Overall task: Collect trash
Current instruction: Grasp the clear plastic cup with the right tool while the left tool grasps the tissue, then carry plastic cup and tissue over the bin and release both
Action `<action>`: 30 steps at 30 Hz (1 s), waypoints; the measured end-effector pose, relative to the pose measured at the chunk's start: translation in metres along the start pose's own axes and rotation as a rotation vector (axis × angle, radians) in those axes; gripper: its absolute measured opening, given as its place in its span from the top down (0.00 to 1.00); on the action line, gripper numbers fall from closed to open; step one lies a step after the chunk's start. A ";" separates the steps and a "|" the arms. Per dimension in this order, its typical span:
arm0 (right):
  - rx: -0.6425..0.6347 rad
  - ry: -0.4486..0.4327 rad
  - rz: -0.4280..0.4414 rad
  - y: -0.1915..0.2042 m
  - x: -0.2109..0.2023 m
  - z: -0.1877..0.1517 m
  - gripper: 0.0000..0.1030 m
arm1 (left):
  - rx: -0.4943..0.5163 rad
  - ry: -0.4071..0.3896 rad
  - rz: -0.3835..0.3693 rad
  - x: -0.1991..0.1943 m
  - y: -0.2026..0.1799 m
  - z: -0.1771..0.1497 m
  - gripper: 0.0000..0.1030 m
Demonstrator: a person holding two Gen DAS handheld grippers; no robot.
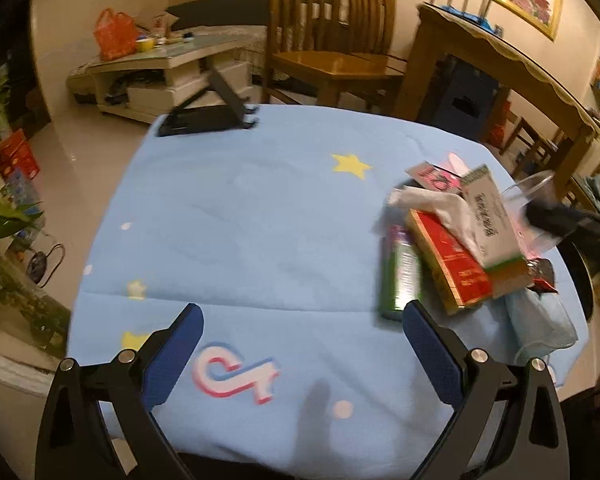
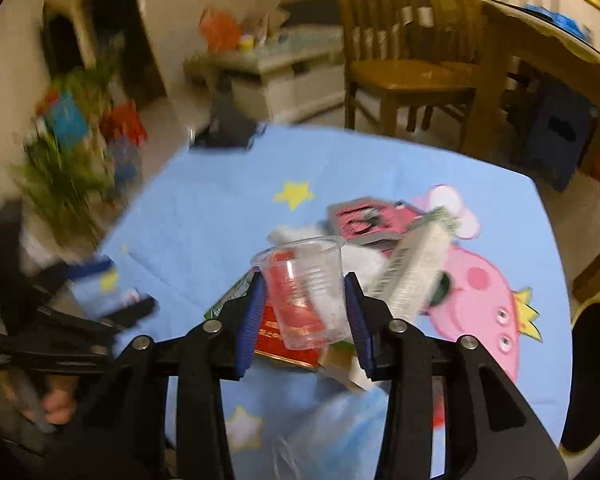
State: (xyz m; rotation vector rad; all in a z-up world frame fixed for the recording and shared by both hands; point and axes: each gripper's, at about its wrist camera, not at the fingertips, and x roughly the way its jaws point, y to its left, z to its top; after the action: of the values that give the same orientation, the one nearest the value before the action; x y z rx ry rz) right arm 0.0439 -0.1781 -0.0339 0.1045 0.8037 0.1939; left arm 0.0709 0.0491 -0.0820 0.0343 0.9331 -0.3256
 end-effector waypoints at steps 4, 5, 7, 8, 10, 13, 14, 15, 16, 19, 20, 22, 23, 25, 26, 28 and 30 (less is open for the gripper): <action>0.111 -0.065 -0.043 -0.052 -0.045 -0.013 0.62 | 0.059 0.005 -0.026 0.003 -0.029 0.006 0.07; 0.145 -0.074 -0.059 -0.070 -0.054 -0.019 0.62 | 0.076 0.005 -0.027 0.004 -0.035 0.007 0.07; 0.193 -0.084 -0.063 -0.091 -0.063 -0.028 0.62 | 0.112 0.014 -0.042 0.009 -0.048 0.015 0.07; 0.225 -0.092 -0.059 -0.104 -0.068 -0.033 0.62 | 0.118 0.021 -0.056 0.013 -0.052 0.023 0.06; 0.258 -0.102 -0.054 -0.121 -0.073 -0.043 0.62 | 0.125 0.031 -0.069 0.022 -0.059 0.039 0.07; 0.274 -0.110 -0.043 -0.135 -0.078 -0.055 0.62 | 0.163 0.048 -0.067 0.043 -0.077 0.066 0.07; 0.274 -0.112 -0.042 -0.138 -0.078 -0.057 0.62 | 0.183 0.055 -0.054 0.051 -0.084 0.073 0.07; 0.277 -0.117 -0.038 -0.143 -0.079 -0.059 0.62 | 0.208 0.068 -0.051 0.060 -0.093 0.079 0.07; 0.284 -0.121 -0.034 -0.148 -0.079 -0.061 0.62 | 0.231 0.081 -0.043 0.069 -0.101 0.084 0.07; 0.310 -0.130 -0.020 -0.161 -0.078 -0.065 0.62 | 0.275 0.120 -0.021 0.093 -0.118 0.089 0.10; 0.317 -0.132 -0.018 -0.162 -0.076 -0.066 0.61 | 0.287 0.139 -0.007 0.102 -0.124 0.088 0.19; 0.337 -0.140 -0.015 -0.172 -0.076 -0.070 0.61 | 0.304 0.178 -0.019 0.114 -0.129 0.085 0.40; 0.346 -0.145 -0.013 -0.174 -0.074 -0.071 0.61 | 0.304 0.191 -0.031 0.117 -0.130 0.083 0.53; 0.362 -0.153 -0.006 -0.181 -0.068 -0.072 0.61 | 0.301 0.181 -0.002 0.114 -0.130 0.081 0.88; 0.367 -0.156 -0.003 -0.185 -0.067 -0.074 0.61 | 0.301 0.172 0.040 0.110 -0.129 0.080 0.96; 0.380 -0.156 0.000 -0.191 -0.061 -0.078 0.61 | 0.272 0.129 0.062 0.094 -0.123 0.082 0.96; 0.389 -0.155 -0.002 -0.195 -0.058 -0.079 0.61 | 0.223 0.073 0.050 0.068 -0.112 0.085 0.96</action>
State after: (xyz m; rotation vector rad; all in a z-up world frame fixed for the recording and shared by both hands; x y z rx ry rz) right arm -0.0271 -0.3795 -0.0803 0.4795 0.6782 0.0242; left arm 0.1429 -0.0895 -0.0729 0.2757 0.9634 -0.3830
